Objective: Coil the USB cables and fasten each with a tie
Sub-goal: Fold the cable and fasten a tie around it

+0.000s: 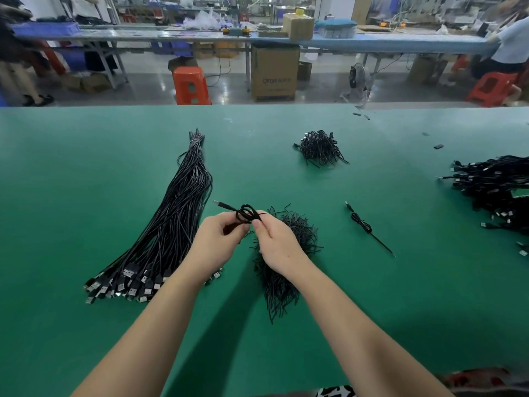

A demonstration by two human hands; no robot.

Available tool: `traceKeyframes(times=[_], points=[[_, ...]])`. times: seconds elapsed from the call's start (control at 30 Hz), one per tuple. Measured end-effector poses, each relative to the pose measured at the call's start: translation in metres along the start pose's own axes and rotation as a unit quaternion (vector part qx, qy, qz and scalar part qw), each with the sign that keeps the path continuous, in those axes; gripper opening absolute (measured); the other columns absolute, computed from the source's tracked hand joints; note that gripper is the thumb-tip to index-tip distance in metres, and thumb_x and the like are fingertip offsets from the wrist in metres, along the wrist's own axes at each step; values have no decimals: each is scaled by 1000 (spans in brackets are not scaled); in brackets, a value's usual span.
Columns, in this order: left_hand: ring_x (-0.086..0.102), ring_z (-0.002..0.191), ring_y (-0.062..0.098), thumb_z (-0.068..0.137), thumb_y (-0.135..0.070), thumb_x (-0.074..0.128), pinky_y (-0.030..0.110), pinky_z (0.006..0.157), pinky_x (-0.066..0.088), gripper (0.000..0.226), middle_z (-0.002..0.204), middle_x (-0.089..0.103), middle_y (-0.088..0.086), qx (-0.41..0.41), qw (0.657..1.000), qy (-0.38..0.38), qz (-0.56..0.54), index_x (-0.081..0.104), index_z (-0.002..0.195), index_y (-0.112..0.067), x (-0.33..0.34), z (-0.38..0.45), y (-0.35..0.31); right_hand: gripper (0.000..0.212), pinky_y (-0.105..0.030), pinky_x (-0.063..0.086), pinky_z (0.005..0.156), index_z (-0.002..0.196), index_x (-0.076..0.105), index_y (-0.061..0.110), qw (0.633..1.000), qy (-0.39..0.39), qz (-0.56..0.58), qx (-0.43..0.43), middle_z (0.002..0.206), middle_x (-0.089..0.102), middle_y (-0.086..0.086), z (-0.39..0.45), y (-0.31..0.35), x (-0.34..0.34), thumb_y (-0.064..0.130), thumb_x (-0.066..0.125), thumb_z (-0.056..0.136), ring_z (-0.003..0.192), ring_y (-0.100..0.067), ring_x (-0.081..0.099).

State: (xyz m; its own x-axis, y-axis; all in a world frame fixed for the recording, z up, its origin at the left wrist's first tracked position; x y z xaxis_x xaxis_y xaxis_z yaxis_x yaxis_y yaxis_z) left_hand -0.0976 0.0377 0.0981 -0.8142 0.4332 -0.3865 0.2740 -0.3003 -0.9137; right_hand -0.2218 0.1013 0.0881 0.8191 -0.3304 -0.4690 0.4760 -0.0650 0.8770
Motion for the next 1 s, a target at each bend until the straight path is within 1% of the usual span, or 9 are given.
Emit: traceKeyframes(times=[0.07,0.17,0.27,0.33,0.43,0.57,0.67,0.77,1.0], points=[[51,62,14,93,-16,66,37,63,46,18,68,65,7,-18,1000,-19,0,76,89,-30,2,-1,0,28,-15,35,63,120,65,23,1000,-4,5,0,73,54,20,-1,1,2,19,41,107,61,9,47],[56,61,15,91,-20,67,41,68,53,10,66,67,0,-29,997,-69,28,74,85,-23,4,-3,0,25,-18,36,61,114,65,22,1000,-14,22,14,67,54,19,-1,1,2,21,41,107,58,5,48],[53,56,3,92,-21,68,24,60,47,9,61,64,-14,-18,993,-106,43,72,84,-22,3,-7,-1,25,-30,40,63,110,63,14,998,-12,53,37,68,52,8,1,1,-2,23,40,107,63,-13,49],[52,55,0,92,-22,68,11,54,37,9,58,60,-17,15,989,-118,88,72,83,-22,1,-11,-5,25,-27,43,59,108,63,17,997,1,67,42,68,49,3,1,2,-3,24,40,107,64,-16,50],[55,64,0,92,-19,69,11,60,38,7,70,64,-13,53,981,-127,137,74,89,-19,0,-13,-11,24,-19,43,56,97,63,27,995,12,92,45,66,48,4,-1,2,-4,25,41,107,56,-10,52],[57,70,10,91,-13,69,24,69,45,7,80,66,-7,88,974,-118,174,76,93,-14,1,-15,-14,27,-27,45,63,99,59,5,993,25,102,53,64,45,4,0,0,-2,26,43,106,52,-8,51],[56,67,1,91,-13,70,8,65,39,8,79,66,-9,94,973,-109,179,77,94,-16,-1,-14,-10,28,-39,47,70,93,57,4,991,32,119,56,62,43,6,-1,1,0,24,43,106,50,-7,48],[57,70,-4,90,-12,71,4,65,37,9,78,65,-14,92,976,-102,168,78,94,-17,-2,-13,-7,27,-46,47,72,88,59,13,985,48,152,59,60,42,11,-4,4,4,20,42,107,48,-5,43],[60,75,-1,90,-9,72,11,68,44,12,83,70,-11,102,980,-96,139,79,97,-16,-3,-13,-3,27,-31,48,63,88,55,10,961,75,254,77,66,33,3,-7,7,6,15,38,109,47,-6,33]])
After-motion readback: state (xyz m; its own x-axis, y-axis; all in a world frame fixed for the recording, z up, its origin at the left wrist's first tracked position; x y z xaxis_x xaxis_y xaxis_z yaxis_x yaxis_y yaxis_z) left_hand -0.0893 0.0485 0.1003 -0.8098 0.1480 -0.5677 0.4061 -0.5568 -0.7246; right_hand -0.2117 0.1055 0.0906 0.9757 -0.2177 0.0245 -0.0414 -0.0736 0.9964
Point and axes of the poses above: each hand's wrist, its own z-axis towards the middle knuckle, its own x-axis out of the palm, y = z × x, the point moved 4 cm from there along z, towards the middle knuckle
